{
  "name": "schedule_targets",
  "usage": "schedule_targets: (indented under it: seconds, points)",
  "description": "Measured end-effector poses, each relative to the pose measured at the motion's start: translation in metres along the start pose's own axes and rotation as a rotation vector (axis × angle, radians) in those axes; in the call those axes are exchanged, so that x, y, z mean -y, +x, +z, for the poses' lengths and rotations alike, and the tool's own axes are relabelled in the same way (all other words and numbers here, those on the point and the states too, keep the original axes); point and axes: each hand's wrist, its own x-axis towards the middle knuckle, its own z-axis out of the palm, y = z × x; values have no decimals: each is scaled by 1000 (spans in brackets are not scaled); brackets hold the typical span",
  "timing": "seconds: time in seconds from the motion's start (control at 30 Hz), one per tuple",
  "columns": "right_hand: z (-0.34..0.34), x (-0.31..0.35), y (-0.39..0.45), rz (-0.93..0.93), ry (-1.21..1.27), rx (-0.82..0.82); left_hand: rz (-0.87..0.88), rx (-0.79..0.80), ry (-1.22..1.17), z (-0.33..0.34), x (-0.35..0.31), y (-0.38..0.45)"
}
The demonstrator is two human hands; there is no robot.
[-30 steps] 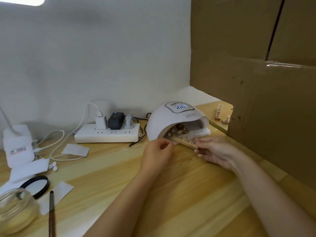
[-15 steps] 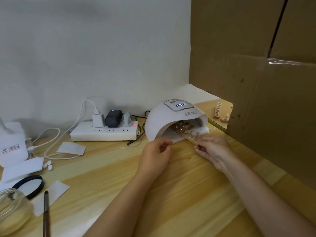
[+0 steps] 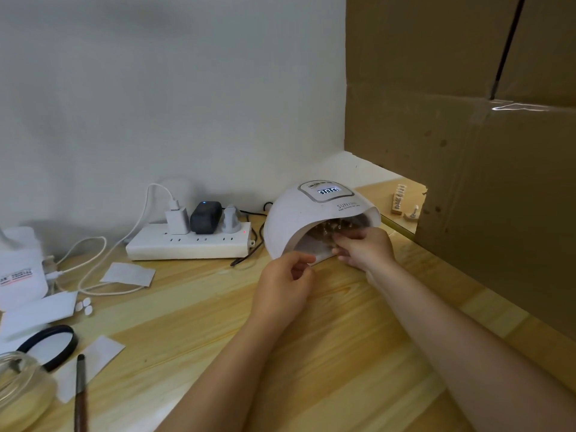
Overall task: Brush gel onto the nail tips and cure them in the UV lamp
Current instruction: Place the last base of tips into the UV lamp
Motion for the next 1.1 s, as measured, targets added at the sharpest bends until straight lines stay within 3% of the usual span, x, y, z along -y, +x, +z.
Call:
schedule_targets:
  seconds: [0.3, 0.43, 0.6, 0.8, 1.1]
  points:
    - [6, -8, 6, -135, -174, -100, -15, 2, -11, 0, 1, -1]
    - [-5, -11, 6, -232, -316, -37, -17, 10, -14, 1, 1, -1]
    - [-22, -11, 14, -317, -484, -163, -26, 19, -12, 0, 0, -1]
    - [-14, -1, 27, -177, -810, -6, -26, 33, -5, -1, -1, -1]
    - [-15, -5, 26, -208, -710, -69, -25, 22, -46, 0, -2, -1]
